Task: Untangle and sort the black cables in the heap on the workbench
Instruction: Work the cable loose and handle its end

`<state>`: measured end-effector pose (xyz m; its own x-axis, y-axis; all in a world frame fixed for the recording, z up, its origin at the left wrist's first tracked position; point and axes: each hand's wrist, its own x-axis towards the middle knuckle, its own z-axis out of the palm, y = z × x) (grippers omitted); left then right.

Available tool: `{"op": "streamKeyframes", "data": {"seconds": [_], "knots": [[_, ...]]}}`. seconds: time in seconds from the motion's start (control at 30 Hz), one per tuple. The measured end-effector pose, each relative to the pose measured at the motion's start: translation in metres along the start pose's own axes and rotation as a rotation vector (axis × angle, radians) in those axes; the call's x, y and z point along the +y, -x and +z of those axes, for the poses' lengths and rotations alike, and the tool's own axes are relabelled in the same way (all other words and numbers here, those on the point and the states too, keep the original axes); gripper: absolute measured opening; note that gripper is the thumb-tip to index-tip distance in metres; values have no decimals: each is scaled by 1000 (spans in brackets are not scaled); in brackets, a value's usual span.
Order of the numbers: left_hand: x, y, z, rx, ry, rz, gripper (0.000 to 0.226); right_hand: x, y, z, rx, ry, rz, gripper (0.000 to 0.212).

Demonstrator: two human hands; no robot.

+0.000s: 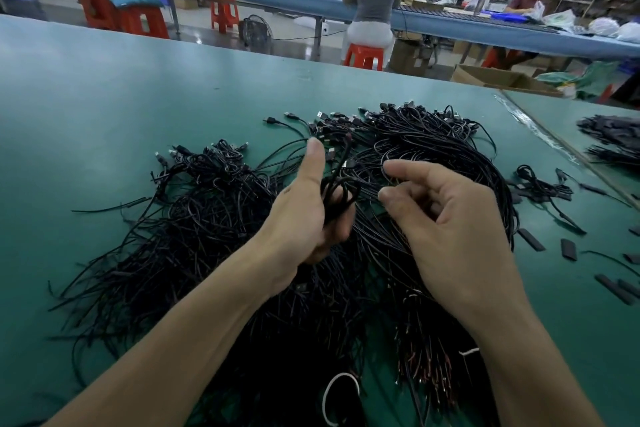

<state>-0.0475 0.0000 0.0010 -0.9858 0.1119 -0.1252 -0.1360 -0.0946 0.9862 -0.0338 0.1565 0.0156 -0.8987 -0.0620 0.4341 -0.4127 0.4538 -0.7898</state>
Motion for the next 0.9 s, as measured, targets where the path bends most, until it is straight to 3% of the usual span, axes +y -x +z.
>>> {"op": "streamKeyframes", "data": {"seconds": [0.1, 0.23, 0.4, 0.63, 0.9], "knots": [[-1, -2, 0, -40, -85, 38, 76, -4, 2, 2, -34, 62, -68, 17], [-1, -2, 0, -113, 26, 93, 40, -7, 4, 4, -85, 86, -120, 21], [-3, 0, 2, -150, 90, 168, 48, -13, 4, 3, -246, 98, -142, 28], [-3, -5, -1, 122, 176, 110, 67, -15, 8, 2, -165, 193, -77, 19], [-7, -8, -2, 40, 123, 148, 69, -13, 10, 14, -98, 205, 39, 12]]}}
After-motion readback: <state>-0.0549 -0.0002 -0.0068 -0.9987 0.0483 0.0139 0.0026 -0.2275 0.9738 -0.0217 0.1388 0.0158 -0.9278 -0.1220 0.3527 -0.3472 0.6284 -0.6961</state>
